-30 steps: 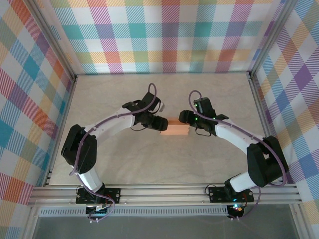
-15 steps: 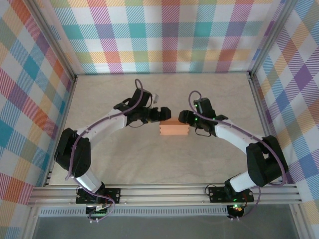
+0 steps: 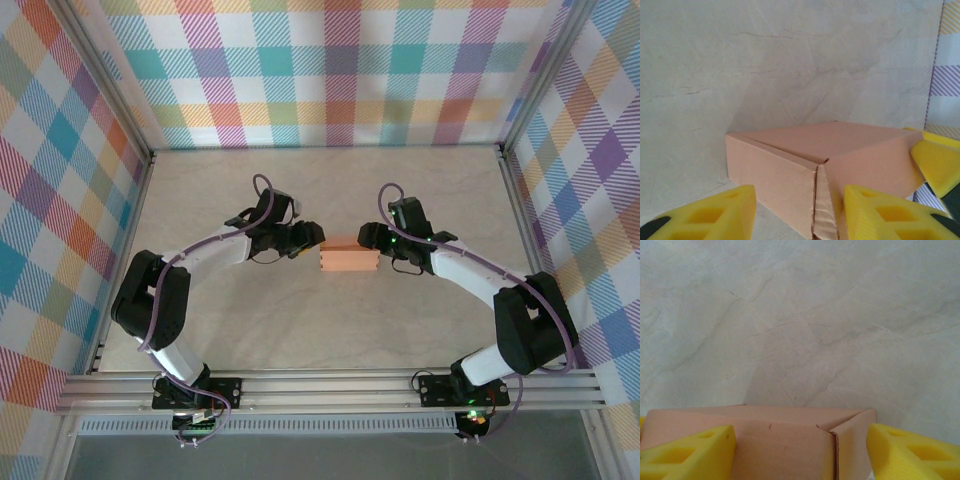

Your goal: Fold the paper box

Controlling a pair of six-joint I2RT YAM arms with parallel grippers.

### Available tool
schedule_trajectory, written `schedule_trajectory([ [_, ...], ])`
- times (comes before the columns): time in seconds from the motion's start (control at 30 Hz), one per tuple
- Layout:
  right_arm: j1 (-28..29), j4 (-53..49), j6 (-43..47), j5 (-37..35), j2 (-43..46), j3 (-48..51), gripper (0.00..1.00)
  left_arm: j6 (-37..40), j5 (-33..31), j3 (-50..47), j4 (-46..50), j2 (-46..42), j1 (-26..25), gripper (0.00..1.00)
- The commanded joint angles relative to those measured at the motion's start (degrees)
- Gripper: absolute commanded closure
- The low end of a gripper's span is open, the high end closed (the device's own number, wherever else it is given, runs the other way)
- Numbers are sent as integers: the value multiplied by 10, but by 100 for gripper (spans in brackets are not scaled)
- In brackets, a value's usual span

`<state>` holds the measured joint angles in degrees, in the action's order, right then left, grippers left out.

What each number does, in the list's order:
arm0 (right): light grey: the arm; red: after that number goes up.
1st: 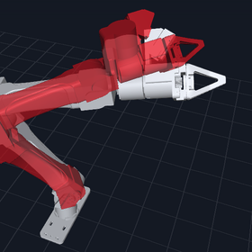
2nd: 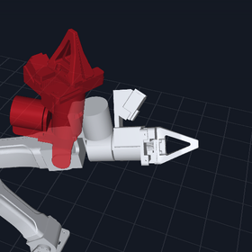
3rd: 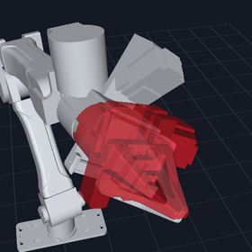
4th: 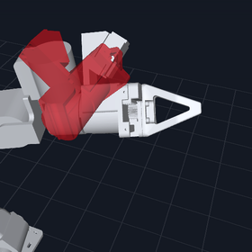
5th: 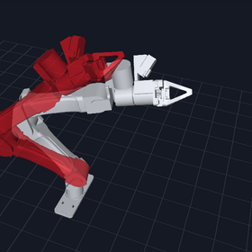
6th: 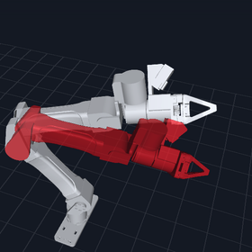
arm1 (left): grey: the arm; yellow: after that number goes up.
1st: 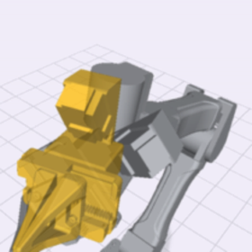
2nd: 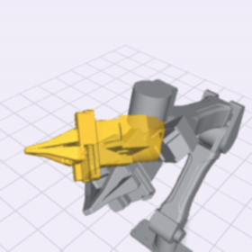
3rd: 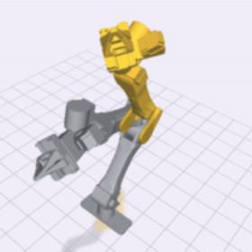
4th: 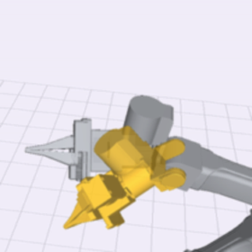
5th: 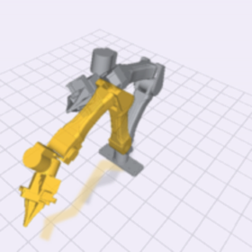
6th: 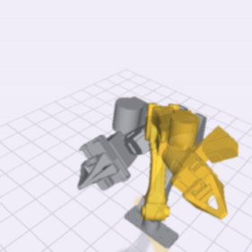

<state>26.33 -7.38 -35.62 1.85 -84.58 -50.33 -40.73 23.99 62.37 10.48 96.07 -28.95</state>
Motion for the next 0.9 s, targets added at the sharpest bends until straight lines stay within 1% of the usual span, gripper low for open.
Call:
schedule_trajectory([
  [0.0,3,-17,-2,5,-2,9,31,-1,11,-18,11,5,0,54],
  [0.13,2,-14,-10,20,2,4,31,2,8,-23,17,4,3,54],
  [0.27,-5,-12,-21,56,17,-7,28,9,5,-17,25,5,3,54],
  [0.33,-15,-5,-33,74,27,-4,25,11,5,-17,27,6,3,54],
  [0.4,-31,6,-52,98,35,7,25,13,5,-16,29,10,3,56],
  [0.5,-56,38,-86,135,47,36,28,13,8,-17,28,12,3,60],
  [0.57,-67,53,-100,155,51,51,32,14,8,-17,29,13,3,60],
  [0.67,-75,67,-106,175,41,66,43,14,10,-18,28,16,4,59],
  [0.77,-76,95,-121,187,26,85,50,14,12,-20,27,18,4,59],
  [0.87,-76,109,-128,181,17,101,64,16,13,-24,24,20,5,61],
])
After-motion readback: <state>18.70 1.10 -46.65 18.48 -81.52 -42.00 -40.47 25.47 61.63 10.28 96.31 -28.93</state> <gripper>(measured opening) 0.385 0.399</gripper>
